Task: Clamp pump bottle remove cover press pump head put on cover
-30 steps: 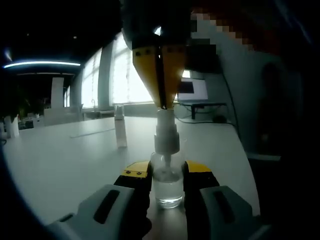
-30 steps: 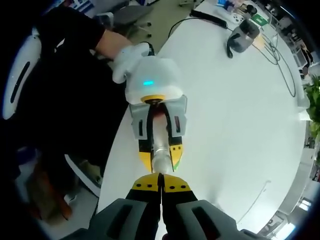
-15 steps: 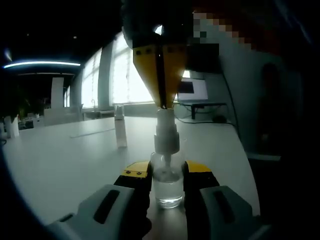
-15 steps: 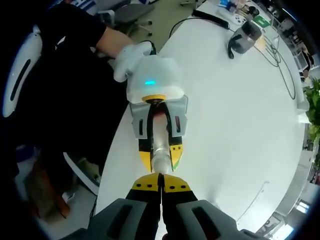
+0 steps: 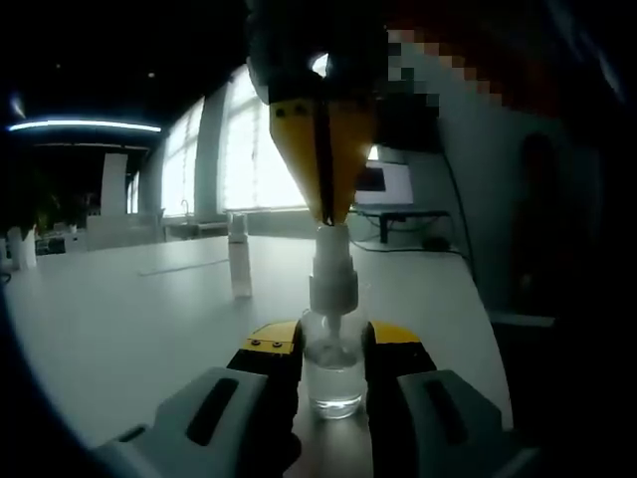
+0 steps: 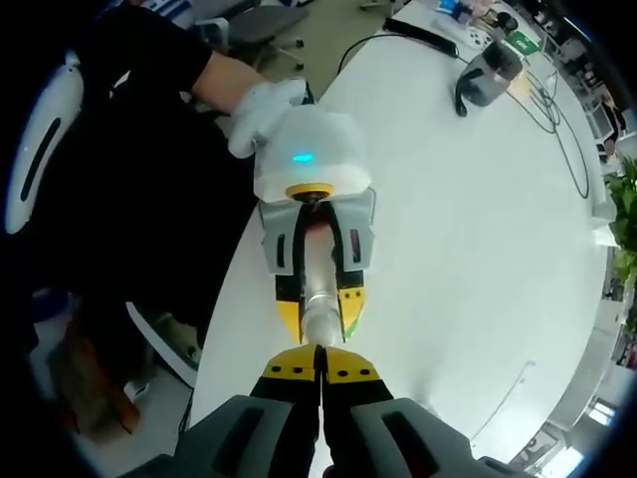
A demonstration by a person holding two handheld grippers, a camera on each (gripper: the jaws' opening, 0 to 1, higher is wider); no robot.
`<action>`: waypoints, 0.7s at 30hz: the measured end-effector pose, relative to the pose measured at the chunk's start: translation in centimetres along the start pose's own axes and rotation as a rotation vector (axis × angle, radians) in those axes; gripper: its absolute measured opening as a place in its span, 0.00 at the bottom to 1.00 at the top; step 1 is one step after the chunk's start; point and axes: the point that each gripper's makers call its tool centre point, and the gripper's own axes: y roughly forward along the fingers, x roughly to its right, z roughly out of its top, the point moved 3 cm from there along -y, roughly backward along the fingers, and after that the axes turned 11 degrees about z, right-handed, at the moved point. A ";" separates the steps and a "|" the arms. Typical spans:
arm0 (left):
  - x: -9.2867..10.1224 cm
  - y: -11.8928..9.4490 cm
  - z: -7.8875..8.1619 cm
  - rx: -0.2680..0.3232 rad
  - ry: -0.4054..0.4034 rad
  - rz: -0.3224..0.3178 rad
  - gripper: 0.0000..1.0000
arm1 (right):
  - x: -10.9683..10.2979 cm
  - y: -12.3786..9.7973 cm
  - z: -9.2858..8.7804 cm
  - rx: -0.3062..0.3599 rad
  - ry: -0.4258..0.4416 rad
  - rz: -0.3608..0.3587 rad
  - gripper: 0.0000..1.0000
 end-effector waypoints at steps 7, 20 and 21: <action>0.0 0.0 0.4 0.022 -0.023 -0.002 0.15 | 0.0 0.0 0.0 -0.001 0.000 0.001 0.00; 0.1 0.0 0.4 0.029 -0.022 -0.002 0.15 | 0.0 0.0 -0.1 -0.002 0.000 0.000 0.00; 0.1 0.0 0.4 0.029 -0.023 -0.002 0.15 | 0.0 0.0 -0.1 -0.003 0.000 0.000 0.00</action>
